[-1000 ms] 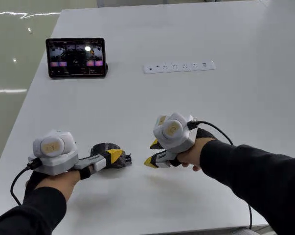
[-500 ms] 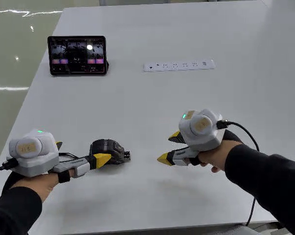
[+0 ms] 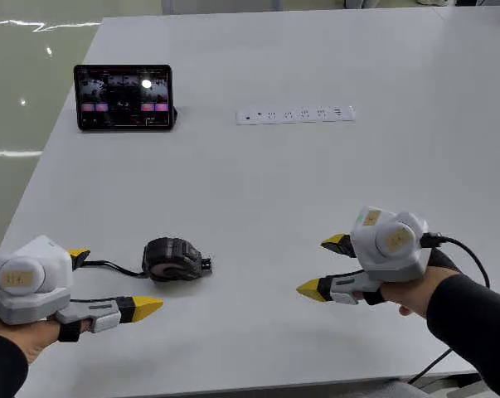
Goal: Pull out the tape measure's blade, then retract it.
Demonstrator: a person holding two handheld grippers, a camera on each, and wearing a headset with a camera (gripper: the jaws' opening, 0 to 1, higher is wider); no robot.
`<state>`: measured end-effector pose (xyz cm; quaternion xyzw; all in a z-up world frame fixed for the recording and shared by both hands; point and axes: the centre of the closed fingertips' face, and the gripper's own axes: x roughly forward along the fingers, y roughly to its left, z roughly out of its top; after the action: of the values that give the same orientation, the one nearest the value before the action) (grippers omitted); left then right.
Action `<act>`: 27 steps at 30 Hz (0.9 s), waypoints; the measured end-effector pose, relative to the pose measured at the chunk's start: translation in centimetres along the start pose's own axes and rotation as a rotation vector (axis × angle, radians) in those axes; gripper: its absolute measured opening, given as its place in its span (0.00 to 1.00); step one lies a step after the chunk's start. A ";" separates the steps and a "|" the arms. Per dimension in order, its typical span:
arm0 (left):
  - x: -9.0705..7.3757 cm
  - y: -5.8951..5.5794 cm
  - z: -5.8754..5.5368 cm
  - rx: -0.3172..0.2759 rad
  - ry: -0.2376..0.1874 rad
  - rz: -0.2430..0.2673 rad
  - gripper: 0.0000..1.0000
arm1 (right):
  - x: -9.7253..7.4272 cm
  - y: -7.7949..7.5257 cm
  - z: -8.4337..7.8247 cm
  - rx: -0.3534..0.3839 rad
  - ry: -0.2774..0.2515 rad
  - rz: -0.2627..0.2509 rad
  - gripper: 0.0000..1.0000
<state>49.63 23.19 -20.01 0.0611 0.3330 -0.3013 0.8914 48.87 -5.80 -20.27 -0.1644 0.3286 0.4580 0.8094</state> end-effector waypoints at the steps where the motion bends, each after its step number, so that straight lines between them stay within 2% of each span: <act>1: 0.0 0.2 -0.1 -0.001 0.005 -0.002 0.96 | -0.3 -0.1 -0.2 0.003 -0.004 -0.001 0.54; 3: -0.2 0.6 0.0 -0.005 0.007 -0.015 0.97 | -1.0 -0.4 -0.8 0.003 -0.004 -0.006 0.57; 5: -0.3 0.9 -0.2 -0.013 0.021 -0.019 0.94 | -1.7 -1.0 -1.7 0.006 0.010 -0.023 0.59; 8: -0.6 1.2 -0.4 0.008 0.030 -0.020 0.92 | -2.6 -1.6 -2.5 0.025 0.013 -0.039 0.60; 11: -0.9 1.4 -0.5 0.002 0.036 -0.031 0.94 | -3.2 -2.1 -3.2 0.048 0.017 -0.050 0.62; 13: -0.8 1.5 -0.6 -0.015 0.041 -0.045 0.99 | -3.5 -2.2 -3.8 0.058 0.020 -0.050 0.64; 20: -0.7 1.8 -0.9 0.001 0.055 -0.067 0.99 | -4.8 -2.7 -6.2 0.041 0.037 -0.069 0.74; 27: -0.9 1.8 -1.1 0.010 0.056 -0.075 0.99 | -6.8 -3.4 -8.1 0.075 0.006 -0.088 0.85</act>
<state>49.50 25.42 -20.49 0.0615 0.3585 -0.3342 0.8695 46.21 -16.53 -21.70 -0.1498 0.3404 0.4089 0.8334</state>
